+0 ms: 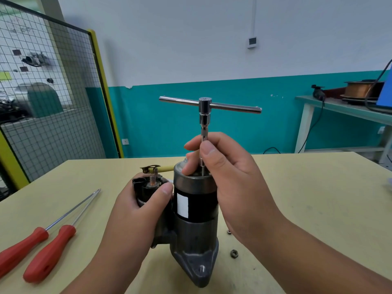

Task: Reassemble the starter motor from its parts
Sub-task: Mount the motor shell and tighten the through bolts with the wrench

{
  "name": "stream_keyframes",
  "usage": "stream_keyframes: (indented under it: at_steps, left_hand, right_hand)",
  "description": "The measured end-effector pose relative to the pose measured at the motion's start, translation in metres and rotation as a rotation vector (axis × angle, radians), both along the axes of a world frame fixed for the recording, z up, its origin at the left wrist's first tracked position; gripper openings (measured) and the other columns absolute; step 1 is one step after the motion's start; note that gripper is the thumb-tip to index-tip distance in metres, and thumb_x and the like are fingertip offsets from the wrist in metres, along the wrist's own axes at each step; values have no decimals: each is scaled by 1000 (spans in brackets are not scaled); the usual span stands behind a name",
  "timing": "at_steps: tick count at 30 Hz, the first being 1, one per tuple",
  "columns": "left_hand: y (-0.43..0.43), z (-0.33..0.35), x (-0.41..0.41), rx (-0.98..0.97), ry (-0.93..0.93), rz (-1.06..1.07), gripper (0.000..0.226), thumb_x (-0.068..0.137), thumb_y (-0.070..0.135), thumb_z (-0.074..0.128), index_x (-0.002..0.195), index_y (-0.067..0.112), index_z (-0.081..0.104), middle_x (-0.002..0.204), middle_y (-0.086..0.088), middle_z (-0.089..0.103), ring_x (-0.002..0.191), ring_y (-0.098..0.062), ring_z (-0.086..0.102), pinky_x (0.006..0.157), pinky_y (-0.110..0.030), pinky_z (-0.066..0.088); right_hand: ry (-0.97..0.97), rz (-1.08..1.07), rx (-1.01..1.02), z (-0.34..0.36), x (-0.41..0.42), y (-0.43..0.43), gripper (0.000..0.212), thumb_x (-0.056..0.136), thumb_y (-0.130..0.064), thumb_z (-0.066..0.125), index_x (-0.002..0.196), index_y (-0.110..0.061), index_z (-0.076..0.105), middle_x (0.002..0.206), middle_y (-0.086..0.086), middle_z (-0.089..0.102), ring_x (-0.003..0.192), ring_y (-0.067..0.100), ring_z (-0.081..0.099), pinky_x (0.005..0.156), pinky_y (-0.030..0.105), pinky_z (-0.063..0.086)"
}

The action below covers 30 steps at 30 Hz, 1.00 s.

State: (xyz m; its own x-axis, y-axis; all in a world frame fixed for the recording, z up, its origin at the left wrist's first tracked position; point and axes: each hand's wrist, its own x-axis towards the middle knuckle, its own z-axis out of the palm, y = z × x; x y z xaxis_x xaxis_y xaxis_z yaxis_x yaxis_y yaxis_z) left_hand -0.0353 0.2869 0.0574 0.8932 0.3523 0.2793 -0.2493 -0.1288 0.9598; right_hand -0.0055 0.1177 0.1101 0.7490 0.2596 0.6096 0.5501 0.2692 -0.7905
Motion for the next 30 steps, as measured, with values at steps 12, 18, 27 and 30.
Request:
stream_keyframes:
  at_steps: [12, 18, 27, 30]
  left_hand:
    - [-1, 1, -1, 1, -8, 0, 51, 58, 71, 71, 101, 43, 76, 87, 5, 79, 78, -25, 77, 45, -31, 54]
    - [0, 1, 0, 22, -18, 6, 48, 60, 71, 69, 99, 44, 75, 85, 7, 79, 75, -19, 74, 42, -23, 49]
    - [1, -2, 2, 29, -14, 9, 45, 60, 72, 69, 97, 48, 75, 90, 8, 80, 82, -19, 79, 52, -34, 58]
    - [2, -3, 2, 5, -13, -2, 49, 60, 70, 71, 101, 43, 76, 93, 4, 81, 87, -22, 79, 57, -41, 63]
  right_hand:
    - [1, -2, -10, 0, 0, 1, 21, 102, -37, 49, 97, -34, 69, 83, -5, 73, 86, 7, 69, 82, 12, 52]
    - [4, 2, -10, 0, 1, 0, 22, 102, -38, 48, 99, -34, 70, 83, -4, 73, 87, 8, 69, 83, 13, 52]
    - [5, -5, -12, -1, 2, 1, 22, 102, -40, 48, 98, -37, 70, 84, -4, 74, 88, 11, 70, 86, 16, 53]
    - [-10, -4, 7, -1, 3, 1, 20, 102, -37, 50, 97, -35, 69, 82, -4, 73, 87, 9, 70, 86, 16, 52]
